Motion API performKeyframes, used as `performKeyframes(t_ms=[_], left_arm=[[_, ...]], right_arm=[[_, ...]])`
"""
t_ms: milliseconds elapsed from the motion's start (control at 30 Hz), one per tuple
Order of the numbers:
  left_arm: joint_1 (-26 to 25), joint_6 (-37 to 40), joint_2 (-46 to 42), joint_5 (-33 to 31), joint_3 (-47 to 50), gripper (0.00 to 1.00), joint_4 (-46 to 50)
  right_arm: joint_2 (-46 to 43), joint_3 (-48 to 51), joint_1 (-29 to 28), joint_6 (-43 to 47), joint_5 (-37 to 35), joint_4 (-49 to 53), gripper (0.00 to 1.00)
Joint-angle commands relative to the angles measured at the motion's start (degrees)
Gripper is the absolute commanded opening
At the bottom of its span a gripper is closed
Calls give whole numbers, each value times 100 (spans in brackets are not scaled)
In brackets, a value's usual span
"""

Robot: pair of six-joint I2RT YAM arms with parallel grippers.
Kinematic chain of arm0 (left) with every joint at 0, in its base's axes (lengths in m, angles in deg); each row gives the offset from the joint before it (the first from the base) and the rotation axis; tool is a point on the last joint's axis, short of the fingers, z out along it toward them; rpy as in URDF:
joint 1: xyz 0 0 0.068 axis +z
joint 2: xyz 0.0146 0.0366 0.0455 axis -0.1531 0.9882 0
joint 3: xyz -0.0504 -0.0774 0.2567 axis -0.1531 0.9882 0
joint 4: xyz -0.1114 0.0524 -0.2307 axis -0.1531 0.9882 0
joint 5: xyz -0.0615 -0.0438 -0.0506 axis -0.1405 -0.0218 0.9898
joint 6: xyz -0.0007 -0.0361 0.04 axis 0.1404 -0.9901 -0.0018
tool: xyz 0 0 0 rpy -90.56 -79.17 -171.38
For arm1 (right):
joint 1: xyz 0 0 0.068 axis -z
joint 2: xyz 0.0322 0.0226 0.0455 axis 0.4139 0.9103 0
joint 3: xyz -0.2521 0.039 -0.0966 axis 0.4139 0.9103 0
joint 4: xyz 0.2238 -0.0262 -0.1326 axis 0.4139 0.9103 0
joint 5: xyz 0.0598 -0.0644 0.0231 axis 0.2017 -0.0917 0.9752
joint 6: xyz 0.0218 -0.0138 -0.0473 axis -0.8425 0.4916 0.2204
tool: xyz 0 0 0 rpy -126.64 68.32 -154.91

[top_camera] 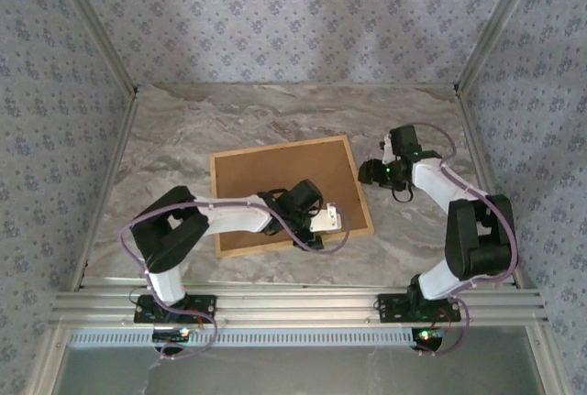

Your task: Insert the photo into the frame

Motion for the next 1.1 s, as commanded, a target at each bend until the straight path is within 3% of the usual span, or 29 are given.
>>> performKeyframes(t_ms=[0,633,767,1067], left_arm=[[3,425,166,-17,-217,56,267],[3,233,221,-68,244,17,-379],[-1,105,227,-109,46,2,-150],[224,-571,-86,83,-35,0,-412]], right_arm=[[-141,140,-4,43,-86,124,68],[-259,691,-182,127,734,727,66],[-339,827,-191,171,870,855,66],[-560,1094,-153,133,1004,837,65]])
